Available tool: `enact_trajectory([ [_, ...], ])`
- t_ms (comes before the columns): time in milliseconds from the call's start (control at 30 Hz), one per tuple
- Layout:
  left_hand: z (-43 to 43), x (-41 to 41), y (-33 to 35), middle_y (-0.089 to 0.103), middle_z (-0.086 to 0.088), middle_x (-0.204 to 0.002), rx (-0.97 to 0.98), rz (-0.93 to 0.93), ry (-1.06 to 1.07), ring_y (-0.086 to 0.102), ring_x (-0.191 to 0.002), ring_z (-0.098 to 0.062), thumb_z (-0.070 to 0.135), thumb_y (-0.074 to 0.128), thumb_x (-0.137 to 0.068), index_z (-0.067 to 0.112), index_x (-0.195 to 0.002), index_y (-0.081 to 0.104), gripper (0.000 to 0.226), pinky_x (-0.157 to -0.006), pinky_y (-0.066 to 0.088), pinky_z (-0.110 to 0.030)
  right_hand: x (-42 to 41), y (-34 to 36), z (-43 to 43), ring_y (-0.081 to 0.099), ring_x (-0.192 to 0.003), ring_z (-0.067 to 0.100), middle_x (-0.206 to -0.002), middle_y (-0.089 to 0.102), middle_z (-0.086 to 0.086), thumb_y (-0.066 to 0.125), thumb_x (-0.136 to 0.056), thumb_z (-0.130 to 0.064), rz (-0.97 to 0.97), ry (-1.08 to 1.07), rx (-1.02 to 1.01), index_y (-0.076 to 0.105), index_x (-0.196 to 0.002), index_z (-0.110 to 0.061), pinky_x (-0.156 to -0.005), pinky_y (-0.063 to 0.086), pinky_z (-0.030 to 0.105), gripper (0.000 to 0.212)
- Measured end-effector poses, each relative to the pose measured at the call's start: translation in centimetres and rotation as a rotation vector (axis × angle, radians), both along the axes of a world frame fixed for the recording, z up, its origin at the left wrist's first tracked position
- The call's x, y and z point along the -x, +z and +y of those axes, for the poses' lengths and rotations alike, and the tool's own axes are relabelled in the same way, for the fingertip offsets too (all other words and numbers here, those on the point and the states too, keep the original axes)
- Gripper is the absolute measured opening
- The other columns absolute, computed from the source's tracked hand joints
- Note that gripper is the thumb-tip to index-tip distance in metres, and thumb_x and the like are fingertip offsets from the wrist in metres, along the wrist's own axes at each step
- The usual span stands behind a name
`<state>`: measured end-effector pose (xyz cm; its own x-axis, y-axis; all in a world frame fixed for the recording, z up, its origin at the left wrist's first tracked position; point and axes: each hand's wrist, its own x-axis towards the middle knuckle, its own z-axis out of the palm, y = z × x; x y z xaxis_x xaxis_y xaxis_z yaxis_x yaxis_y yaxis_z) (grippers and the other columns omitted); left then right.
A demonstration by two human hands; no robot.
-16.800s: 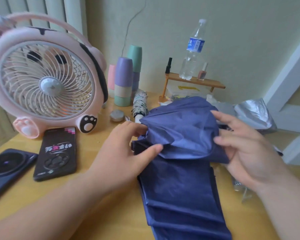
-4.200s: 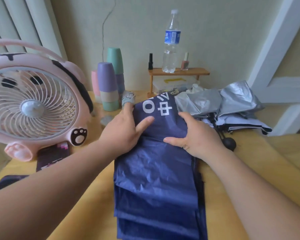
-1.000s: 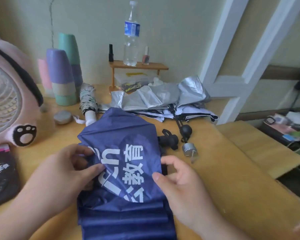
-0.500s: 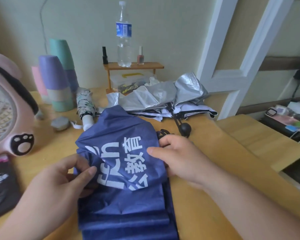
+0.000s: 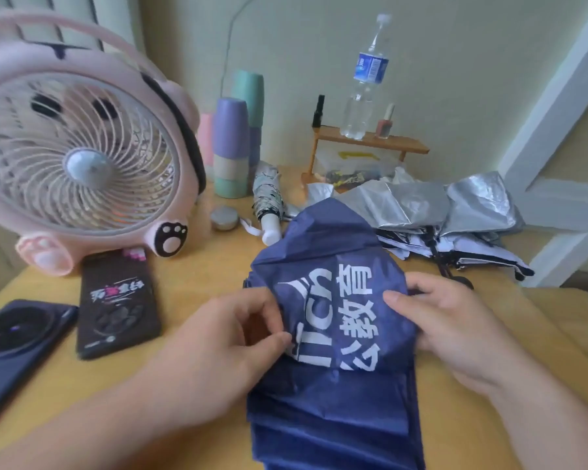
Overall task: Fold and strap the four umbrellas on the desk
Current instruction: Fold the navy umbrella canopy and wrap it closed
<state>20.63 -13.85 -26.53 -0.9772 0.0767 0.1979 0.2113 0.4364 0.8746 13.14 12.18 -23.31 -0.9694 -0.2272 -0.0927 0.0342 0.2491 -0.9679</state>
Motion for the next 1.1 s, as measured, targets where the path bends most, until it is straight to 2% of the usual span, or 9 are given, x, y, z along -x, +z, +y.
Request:
enact_trajectory([
  [100, 0.4, 0.2, 0.1, 0.066, -0.001, -0.069, -0.157, -0.123, 0.036, 0.058, -0.057, -0.018, 0.014, 0.076, -0.088, 0.023, -0.093, 0.054, 0.024, -0.055, 0.047, -0.038, 0.2, -0.3, -0.1, 0.072, -0.091, 0.041, -0.109, 0.068, 0.038, 0.060, -0.082, -0.003, -0.058, -0.009, 0.393, 0.068, -0.095, 0.011, -0.081, 0.060, 0.050, 0.021],
  [167, 0.8, 0.7, 0.6, 0.067, -0.004, -0.066, -0.326, -0.205, 0.128, 0.060, -0.051, -0.022, 0.025, 0.081, -0.083, 0.014, -0.102, 0.047, 0.040, -0.050, 0.046, -0.033, 0.0, -0.7, 0.2, 0.073, -0.093, 0.041, -0.110, 0.068, 0.036, 0.059, -0.075, -0.003, -0.115, 0.017, 0.546, 0.074, -0.096, 0.008, -0.075, 0.063, 0.047, 0.028],
  [333, 1.0, 1.2, 0.7, 0.066, -0.006, -0.057, -0.302, -0.337, 0.196, 0.055, -0.050, -0.025, 0.032, 0.077, -0.088, 0.009, -0.096, 0.056, 0.032, -0.053, 0.044, -0.031, -0.3, -1.6, 0.9, 0.066, -0.107, 0.055, -0.120, 0.064, 0.039, 0.094, -0.036, -0.020, -0.187, 0.104, 0.513, 0.069, -0.113, 0.010, -0.082, 0.056, 0.068, 0.086],
  [433, 0.6, 1.1, 0.6, 0.061, -0.009, -0.054, -0.330, -0.397, 0.176, 0.047, -0.046, -0.024, 0.025, 0.075, -0.091, 0.012, -0.079, 0.055, 0.026, -0.048, 0.036, -0.028, -0.5, -1.8, 0.8, 0.068, -0.103, 0.052, -0.117, 0.064, 0.040, 0.095, -0.033, -0.020, -0.159, 0.127, 0.503, 0.071, -0.107, 0.012, -0.074, 0.060, 0.055, 0.083],
  [600, -0.5, 0.8, 1.7, 0.042, -0.009, -0.048, -0.677, -0.421, 0.096, 0.049, -0.034, -0.021, 0.006, 0.062, -0.095, 0.014, -0.079, 0.045, 0.025, -0.036, 0.016, -0.023, -0.7, -2.2, 1.2, 0.071, -0.101, 0.045, -0.117, 0.066, 0.037, 0.100, -0.033, -0.030, -0.162, 0.094, 0.456, 0.071, -0.111, 0.007, -0.073, 0.062, 0.046, 0.091],
  [733, -0.8, 0.5, 1.9, 0.056, -0.011, -0.057, -0.491, -0.395, 0.025, 0.060, -0.043, -0.030, 0.014, 0.076, -0.090, 0.009, -0.103, 0.045, 0.033, -0.035, 0.034, -0.024, -1.6, -1.3, 1.5, 0.067, -0.115, 0.041, -0.124, 0.069, 0.025, 0.097, -0.056, -0.040, -0.134, 0.190, 0.282, 0.073, -0.118, -0.007, -0.099, 0.054, 0.057, 0.074],
  [833, -0.4, 0.2, 1.9, 0.067, -0.008, -0.063, -0.258, -0.316, 0.014, 0.063, -0.048, -0.029, 0.018, 0.077, -0.088, 0.026, -0.117, 0.051, 0.040, -0.044, 0.047, -0.031, -2.6, -0.6, 1.1, 0.070, -0.111, 0.039, -0.121, 0.073, 0.017, 0.072, -0.092, -0.016, -0.080, 0.246, 0.069, 0.062, -0.132, -0.014, -0.100, 0.053, 0.055, 0.041],
  [967, -1.1, 0.6, 1.9, 0.070, -0.010, -0.063, -0.048, -0.242, -0.027, 0.065, -0.051, -0.023, 0.014, 0.076, -0.090, 0.034, -0.109, 0.060, 0.032, -0.055, 0.054, -0.033, -3.3, -1.7, 1.4, 0.075, -0.095, 0.033, -0.094, 0.078, 0.018, 0.061, -0.097, -0.007, 0.015, 0.102, -0.117, 0.030, -0.151, -0.037, -0.095, 0.052, 0.047, 0.069],
  [1100, -2.5, 0.7, 1.9, 0.071, -0.001, -0.077, -0.088, -0.253, -0.179, 0.065, -0.061, -0.019, 0.014, 0.082, -0.084, 0.036, -0.107, 0.068, 0.034, -0.061, 0.053, -0.029, -3.8, -2.8, 1.7, 0.062, -0.069, 0.046, -0.070, 0.069, 0.027, 0.076, -0.072, -0.054, 0.076, 0.060, -0.178, 0.025, -0.149, -0.058, -0.074, 0.044, 0.040, 0.093],
])
